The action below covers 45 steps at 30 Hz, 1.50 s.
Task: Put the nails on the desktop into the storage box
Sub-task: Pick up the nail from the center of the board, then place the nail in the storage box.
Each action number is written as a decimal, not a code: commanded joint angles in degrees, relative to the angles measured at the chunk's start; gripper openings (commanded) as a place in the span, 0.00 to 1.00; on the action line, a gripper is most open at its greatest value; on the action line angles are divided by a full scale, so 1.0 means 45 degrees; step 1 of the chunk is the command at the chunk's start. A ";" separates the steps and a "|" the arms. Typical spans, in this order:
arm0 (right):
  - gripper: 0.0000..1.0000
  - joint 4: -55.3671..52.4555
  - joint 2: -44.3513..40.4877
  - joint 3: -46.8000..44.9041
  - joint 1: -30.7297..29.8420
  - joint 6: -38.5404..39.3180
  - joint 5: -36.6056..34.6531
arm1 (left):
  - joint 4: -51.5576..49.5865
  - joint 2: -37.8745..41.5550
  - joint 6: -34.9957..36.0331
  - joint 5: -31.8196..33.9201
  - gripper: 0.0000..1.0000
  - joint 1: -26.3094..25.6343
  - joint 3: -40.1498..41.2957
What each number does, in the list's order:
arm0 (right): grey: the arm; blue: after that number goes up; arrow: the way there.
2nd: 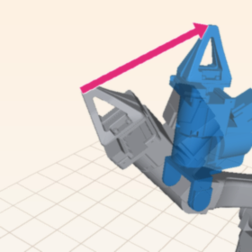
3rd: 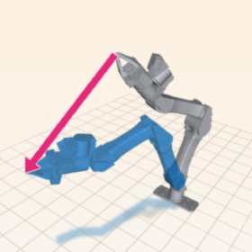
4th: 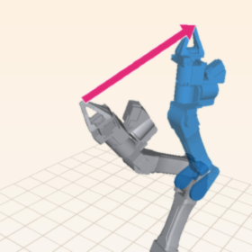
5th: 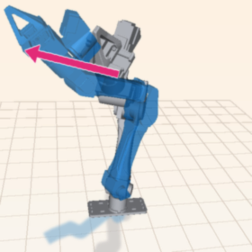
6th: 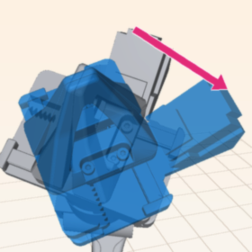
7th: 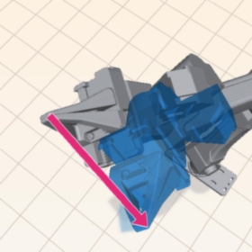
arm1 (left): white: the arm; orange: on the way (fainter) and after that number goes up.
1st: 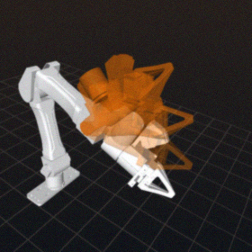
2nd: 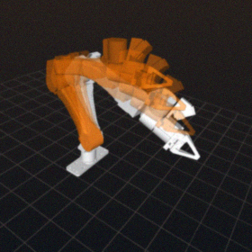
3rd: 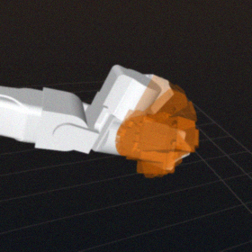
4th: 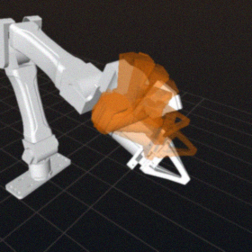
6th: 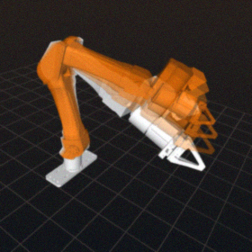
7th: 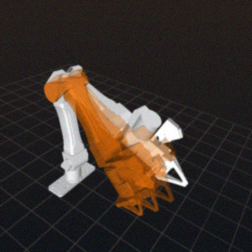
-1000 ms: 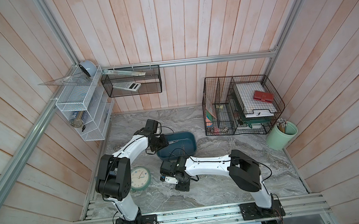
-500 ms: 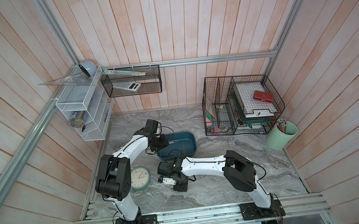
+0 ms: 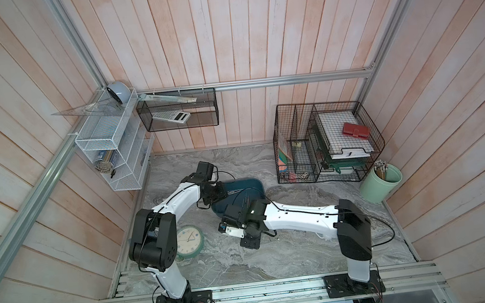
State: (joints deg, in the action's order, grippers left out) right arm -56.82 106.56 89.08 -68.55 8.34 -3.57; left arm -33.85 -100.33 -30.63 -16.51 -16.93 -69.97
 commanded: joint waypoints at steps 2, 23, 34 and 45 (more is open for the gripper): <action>0.00 -0.1036 -0.1114 0.0175 0.0562 -0.0568 0.0231 | 0.0101 -0.0259 0.0098 -0.0367 0.41 0.0059 -0.0201; 0.40 -0.1115 0.3901 0.5787 0.5271 -0.0677 0.3646 | 0.0371 -0.0214 -0.0202 -0.1114 0.41 0.0041 -0.0035; 0.48 0.0807 -0.0912 0.1706 0.5485 -0.2149 0.5109 | -0.0098 0.1437 -0.0673 -0.0684 0.48 0.0060 -0.0274; 0.44 0.2327 -0.3050 -0.3616 0.2761 -0.2241 0.3285 | -0.1645 0.1427 0.0313 0.3006 0.58 0.0339 -0.0382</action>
State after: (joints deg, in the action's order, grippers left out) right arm -48.03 91.79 73.14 -54.48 -0.62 14.24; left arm -38.00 -90.85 -31.31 -8.86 -16.23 -72.62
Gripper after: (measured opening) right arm 0.450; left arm 0.577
